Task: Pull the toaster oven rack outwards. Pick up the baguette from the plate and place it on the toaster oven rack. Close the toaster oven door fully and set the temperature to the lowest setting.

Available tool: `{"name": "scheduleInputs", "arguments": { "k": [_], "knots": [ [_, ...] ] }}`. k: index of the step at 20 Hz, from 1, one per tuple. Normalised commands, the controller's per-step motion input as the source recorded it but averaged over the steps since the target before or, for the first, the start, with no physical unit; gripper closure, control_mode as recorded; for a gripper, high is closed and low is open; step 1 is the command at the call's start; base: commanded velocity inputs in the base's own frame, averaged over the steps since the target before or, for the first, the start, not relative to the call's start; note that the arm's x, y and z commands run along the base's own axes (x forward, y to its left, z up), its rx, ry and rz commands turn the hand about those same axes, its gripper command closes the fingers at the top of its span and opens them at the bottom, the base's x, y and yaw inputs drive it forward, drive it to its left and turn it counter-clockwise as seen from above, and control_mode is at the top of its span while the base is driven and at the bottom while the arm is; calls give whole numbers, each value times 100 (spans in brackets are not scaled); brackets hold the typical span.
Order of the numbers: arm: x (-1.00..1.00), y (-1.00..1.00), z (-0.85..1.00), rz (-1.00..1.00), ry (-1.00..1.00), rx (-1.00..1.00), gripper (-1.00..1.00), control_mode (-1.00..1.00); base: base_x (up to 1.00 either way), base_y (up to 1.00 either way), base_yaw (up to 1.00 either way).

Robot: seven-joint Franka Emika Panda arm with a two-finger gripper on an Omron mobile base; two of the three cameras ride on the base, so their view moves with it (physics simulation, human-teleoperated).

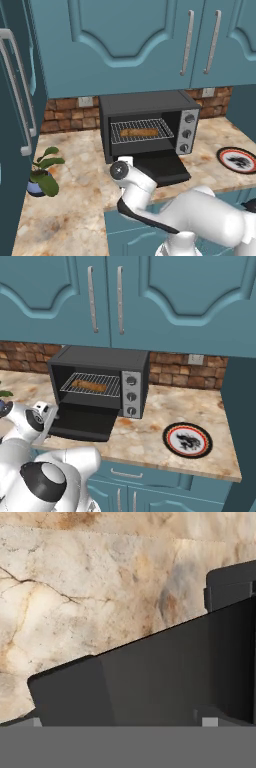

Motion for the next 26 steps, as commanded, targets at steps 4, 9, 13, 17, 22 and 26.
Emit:
{"name": "scheduleInputs", "arguments": {
  "k": [4, 9, 13, 17, 22, 26],
  "knots": [
    [20, 0, 0, 3, -17, -5, -100, -100, 0, 0, 0],
    [2, 0, 22, 2, -27, -5, -100, -100, 0, 0, 0],
    [12, -2, 51, 4, -30, -1, -100, -100, 0, 0, 0],
    [24, -7, 68, 5, -27, 0, -100, -100, 0, 0, 0],
    [44, -7, 65, 3, -19, 0, -100, -100, 0, 0, 0],
    [56, -2, 49, 2, -13, 0, -100, -100, 0, 0, 0]
  ]
}}
